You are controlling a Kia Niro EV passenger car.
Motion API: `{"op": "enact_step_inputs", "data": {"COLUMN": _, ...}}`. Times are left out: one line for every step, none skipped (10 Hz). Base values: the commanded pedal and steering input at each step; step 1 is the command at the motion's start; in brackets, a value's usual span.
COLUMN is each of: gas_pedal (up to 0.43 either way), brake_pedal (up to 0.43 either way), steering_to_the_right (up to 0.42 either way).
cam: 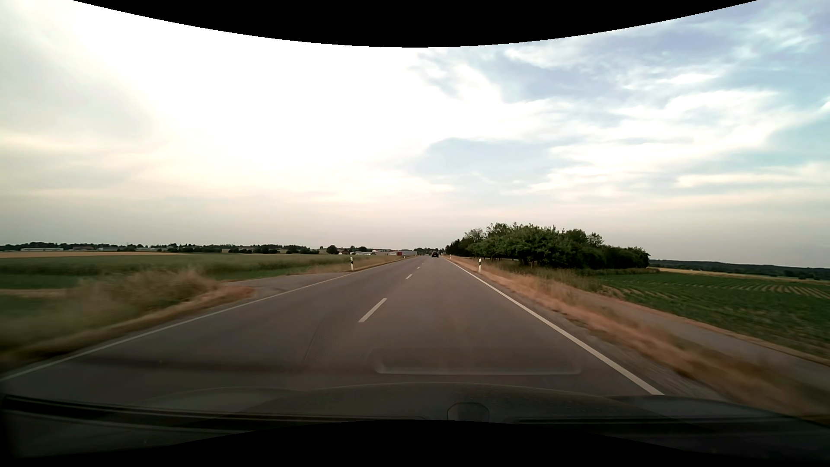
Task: Follow the waypoints while adhering to traffic rules and regulations
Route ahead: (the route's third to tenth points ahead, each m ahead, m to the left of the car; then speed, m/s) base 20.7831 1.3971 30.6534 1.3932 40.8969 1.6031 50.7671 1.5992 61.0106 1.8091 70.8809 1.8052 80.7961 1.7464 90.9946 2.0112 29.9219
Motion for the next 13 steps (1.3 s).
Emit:
{"op": "enact_step_inputs", "data": {"gas_pedal": 0.169, "brake_pedal": 0.006, "steering_to_the_right": 0.002}}
{"op": "enact_step_inputs", "data": {"gas_pedal": 0.189, "brake_pedal": 0.006, "steering_to_the_right": 0.002}}
{"op": "enact_step_inputs", "data": {"gas_pedal": 0.197, "brake_pedal": 0.006, "steering_to_the_right": 0.001}}
{"op": "enact_step_inputs", "data": {"gas_pedal": 0.220, "brake_pedal": 0.006, "steering_to_the_right": 0.001}}
{"op": "enact_step_inputs", "data": {"gas_pedal": 0.220, "brake_pedal": 0.006, "steering_to_the_right": 0.000}}
{"op": "enact_step_inputs", "data": {"gas_pedal": 0.220, "brake_pedal": 0.006, "steering_to_the_right": 0.000}}
{"op": "enact_step_inputs", "data": {"gas_pedal": 0.220, "brake_pedal": 0.006, "steering_to_the_right": -0.001}}
{"op": "enact_step_inputs", "data": {"gas_pedal": 0.209, "brake_pedal": 0.006, "steering_to_the_right": -0.001}}
{"op": "enact_step_inputs", "data": {"gas_pedal": 0.189, "brake_pedal": 0.006, "steering_to_the_right": -0.001}}
{"op": "enact_step_inputs", "data": {"gas_pedal": 0.169, "brake_pedal": 0.006, "steering_to_the_right": 0.000}}
{"op": "enact_step_inputs", "data": {"gas_pedal": 0.150, "brake_pedal": 0.006, "steering_to_the_right": 0.000}}
{"op": "enact_step_inputs", "data": {"gas_pedal": 0.118, "brake_pedal": 0.006, "steering_to_the_right": 0.000}}
{"op": "enact_step_inputs", "data": {"gas_pedal": 0.118, "brake_pedal": 0.006, "steering_to_the_right": 0.000}}
